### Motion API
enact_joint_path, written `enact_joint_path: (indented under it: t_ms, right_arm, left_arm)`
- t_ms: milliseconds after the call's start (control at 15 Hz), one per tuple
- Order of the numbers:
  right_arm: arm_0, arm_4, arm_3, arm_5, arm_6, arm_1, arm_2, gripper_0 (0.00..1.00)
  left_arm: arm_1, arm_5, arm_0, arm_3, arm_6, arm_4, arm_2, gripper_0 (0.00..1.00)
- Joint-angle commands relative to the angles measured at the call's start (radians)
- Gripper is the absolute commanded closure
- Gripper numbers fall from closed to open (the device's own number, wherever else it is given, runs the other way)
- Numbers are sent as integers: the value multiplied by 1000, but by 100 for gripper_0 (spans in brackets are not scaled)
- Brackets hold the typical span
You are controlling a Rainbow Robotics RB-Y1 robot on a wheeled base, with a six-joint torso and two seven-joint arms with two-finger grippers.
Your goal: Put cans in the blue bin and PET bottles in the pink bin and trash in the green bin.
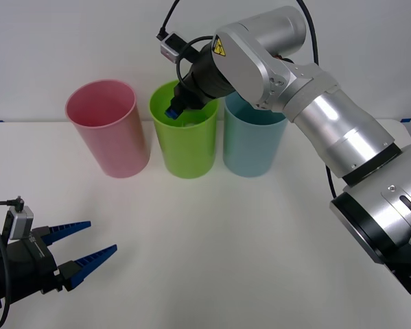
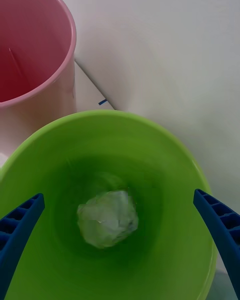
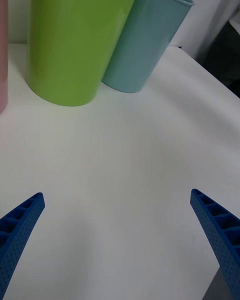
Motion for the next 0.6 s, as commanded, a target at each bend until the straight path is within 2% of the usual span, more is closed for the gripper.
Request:
enact_joint_path:
  t_ms: [67,200,333,467,600]
  right_arm:
    - [0,0,1,0,-1,-1,1,0]
    - [0,-7,0,0,-1,-3,-8,0]
    - [0,-19,-22,-1,8,-1,-67,0]
    - [2,-69,-86,-62,42,-10,-180,0]
    - [29,-139,-198,-127,53,-52,-246,0]
  left_arm:
    - [0,0,0,0,0,0,0,0]
    - [0,0,0,0,0,0,0,0]
    - [0,0,0,0,0,0,0,0]
    - [0,0,0,0,0,0,0,0]
    - [0,0,0,0,0,0,0,0]
